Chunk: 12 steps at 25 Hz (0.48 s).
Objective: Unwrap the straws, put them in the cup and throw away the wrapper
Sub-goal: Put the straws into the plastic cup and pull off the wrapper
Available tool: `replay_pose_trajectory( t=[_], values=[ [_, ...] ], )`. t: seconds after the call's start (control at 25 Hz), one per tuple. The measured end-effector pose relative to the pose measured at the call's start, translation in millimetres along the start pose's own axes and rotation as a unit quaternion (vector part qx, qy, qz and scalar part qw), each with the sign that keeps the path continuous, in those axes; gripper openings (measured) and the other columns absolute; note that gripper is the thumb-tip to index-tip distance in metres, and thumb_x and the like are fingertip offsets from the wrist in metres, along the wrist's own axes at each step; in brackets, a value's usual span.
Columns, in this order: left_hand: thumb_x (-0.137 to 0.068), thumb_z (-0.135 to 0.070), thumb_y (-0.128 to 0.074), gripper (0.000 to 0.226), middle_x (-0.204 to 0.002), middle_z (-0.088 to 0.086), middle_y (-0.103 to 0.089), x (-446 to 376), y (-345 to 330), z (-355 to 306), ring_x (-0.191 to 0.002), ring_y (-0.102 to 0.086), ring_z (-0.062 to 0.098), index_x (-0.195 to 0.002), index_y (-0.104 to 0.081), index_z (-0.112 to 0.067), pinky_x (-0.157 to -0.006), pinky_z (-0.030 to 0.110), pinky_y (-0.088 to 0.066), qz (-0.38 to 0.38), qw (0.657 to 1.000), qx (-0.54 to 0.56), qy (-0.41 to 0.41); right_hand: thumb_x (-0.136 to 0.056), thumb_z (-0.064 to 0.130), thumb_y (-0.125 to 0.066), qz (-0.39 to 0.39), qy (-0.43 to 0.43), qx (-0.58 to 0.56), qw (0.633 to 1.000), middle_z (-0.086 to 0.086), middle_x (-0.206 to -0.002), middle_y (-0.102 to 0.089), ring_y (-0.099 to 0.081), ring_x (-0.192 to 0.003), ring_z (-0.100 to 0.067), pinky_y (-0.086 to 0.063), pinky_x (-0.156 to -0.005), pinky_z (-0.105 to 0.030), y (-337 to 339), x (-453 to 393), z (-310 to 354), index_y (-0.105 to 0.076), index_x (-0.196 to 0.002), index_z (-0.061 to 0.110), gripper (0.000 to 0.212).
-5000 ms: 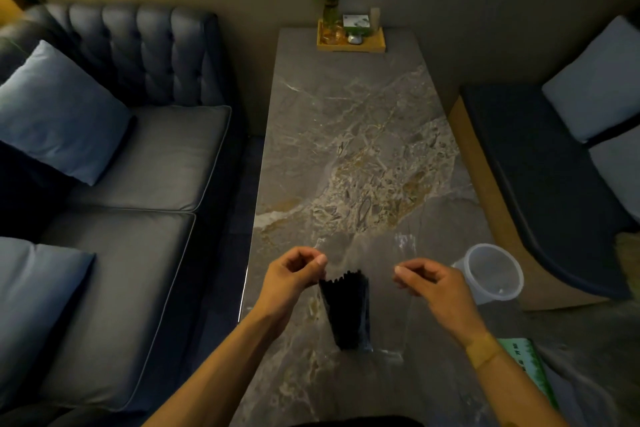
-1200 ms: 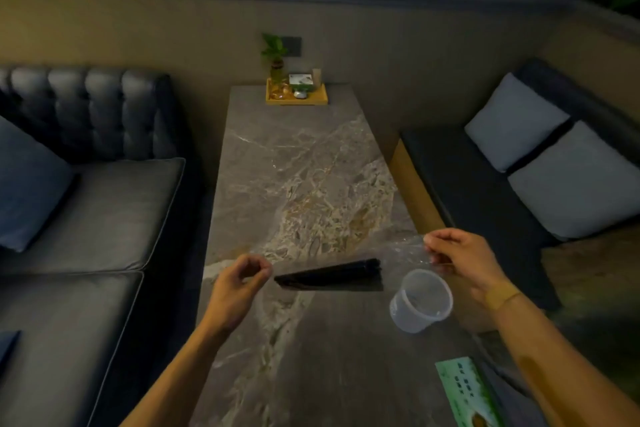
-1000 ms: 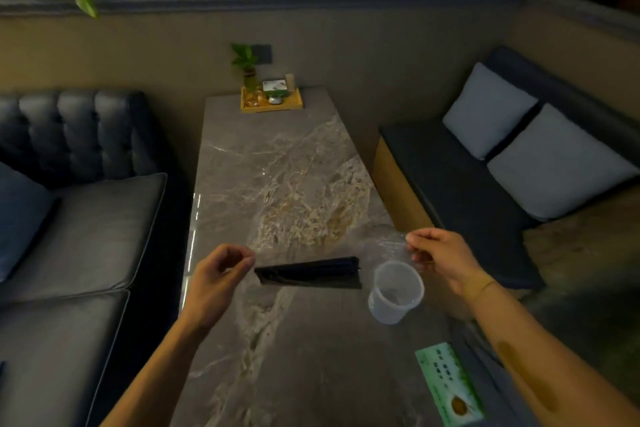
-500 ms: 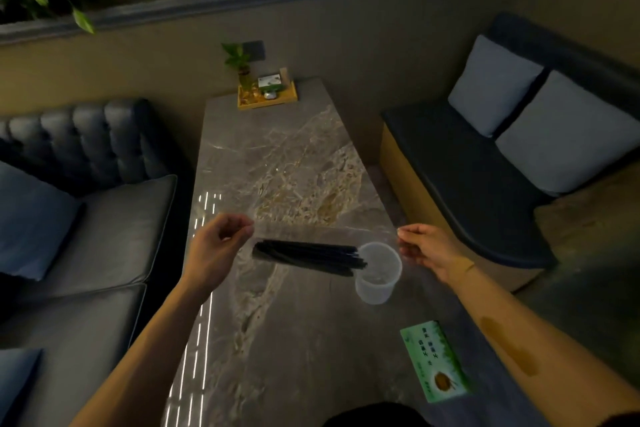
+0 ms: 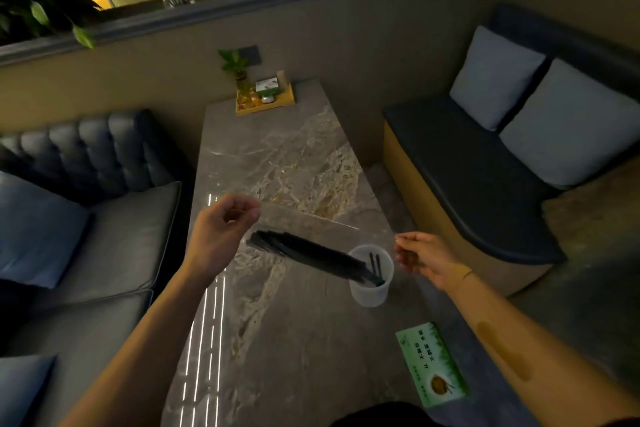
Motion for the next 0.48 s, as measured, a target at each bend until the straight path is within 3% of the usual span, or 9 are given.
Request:
replay_pose_trajectory(
  t=[0.48],
  values=[
    [-0.084,-0.01,-0.072,0.027,-0.074,-0.009,-0.072,-23.0,-27.3,-40.7,-0.074,-0.065,0.009,-0.08,-0.071,-0.036,-0.068,0.01,-0.05,0.03,0.999,0.007,-0.028,-0.092,0.008,-0.058,-0.004,-0.027,-0.037,0.999,-0.008,-0.081,-0.065,-0.059,-0.069,-0.019,-0.049,-0.066,-0.032,13.8,-5.6,-12.1,-0.065,-0.092,0.011,0.008]
  ],
)
Point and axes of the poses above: each hand's wrist, its own x-axis away from the middle knuckle, its own y-axis out of the back of the hand, z = x × y, the point moved 9 cm from there along -x, towards the middle knuckle
